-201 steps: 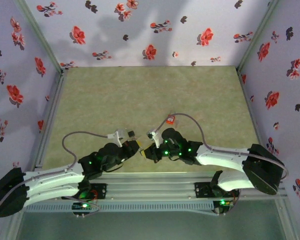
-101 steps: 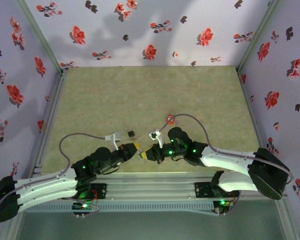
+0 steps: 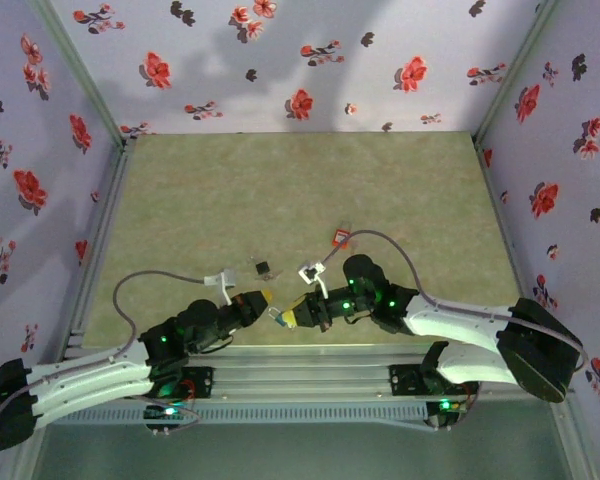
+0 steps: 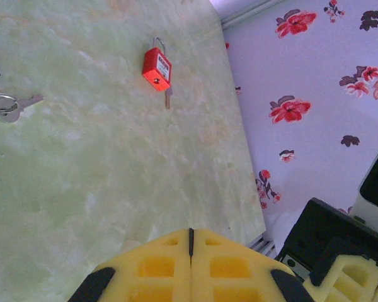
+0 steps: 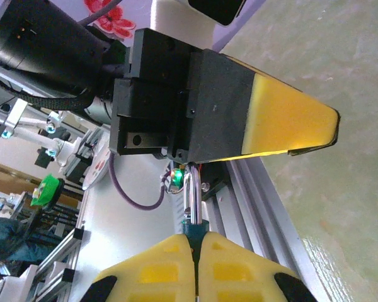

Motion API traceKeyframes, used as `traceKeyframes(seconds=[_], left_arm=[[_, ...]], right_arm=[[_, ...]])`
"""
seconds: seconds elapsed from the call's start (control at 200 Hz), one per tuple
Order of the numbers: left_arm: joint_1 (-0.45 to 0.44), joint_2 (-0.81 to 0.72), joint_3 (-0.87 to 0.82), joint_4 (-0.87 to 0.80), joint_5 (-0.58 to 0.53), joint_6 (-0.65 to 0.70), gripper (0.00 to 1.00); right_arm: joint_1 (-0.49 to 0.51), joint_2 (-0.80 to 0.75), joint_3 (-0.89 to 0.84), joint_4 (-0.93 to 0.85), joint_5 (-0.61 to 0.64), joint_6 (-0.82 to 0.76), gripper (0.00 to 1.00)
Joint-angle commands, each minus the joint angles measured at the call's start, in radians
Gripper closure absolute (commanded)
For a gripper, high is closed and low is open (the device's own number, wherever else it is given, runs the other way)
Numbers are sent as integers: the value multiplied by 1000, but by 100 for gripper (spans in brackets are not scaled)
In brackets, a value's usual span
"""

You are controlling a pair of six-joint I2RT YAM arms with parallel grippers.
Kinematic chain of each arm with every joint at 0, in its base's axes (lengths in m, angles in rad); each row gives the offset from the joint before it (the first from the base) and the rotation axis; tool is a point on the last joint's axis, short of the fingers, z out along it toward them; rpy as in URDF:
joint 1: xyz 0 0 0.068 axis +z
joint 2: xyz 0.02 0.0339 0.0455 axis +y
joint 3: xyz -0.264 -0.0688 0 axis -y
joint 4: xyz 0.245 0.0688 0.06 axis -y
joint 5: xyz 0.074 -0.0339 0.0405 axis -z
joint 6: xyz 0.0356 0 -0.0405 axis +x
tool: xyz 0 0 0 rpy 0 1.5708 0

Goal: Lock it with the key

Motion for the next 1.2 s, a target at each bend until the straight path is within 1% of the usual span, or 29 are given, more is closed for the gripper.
traceKeyframes(seconds=[0.0,0.155,0.2,0.255,0.305,0.395,0.485,0.59,0.7,0.95,1.195], left_arm=[[5,-3,1,-7,-32,34,100],[4,-5,24,-40,-34,31,100],[4,-12,30,-54,-29,33,91],[4,-26,39,-82,-24,34,83],[4,-45,47,-112,-21,38,71],[4,-90,71,-190,-21,51,64],[5,-141,98,-277,-14,74,53],[4,-201,110,-351,3,97,46],[5,-235,103,-368,58,126,47],[4,-272,115,-402,241,199,48],[5,-346,121,-417,345,244,48]], right_arm=[[2,19,14,28,-32,4,100],[-3,9,23,-31,22,-24,100],[-9,1,23,-52,46,-33,100],[-17,-9,26,-95,88,-49,100],[-25,-15,32,-128,112,-62,100],[-38,-21,30,-137,129,-62,100],[-39,-17,31,-138,119,-64,100],[-39,-9,29,-119,93,-54,100],[-40,6,30,-93,53,-41,100],[-43,51,36,-39,-47,-2,100],[-44,80,40,-14,-88,14,100]])
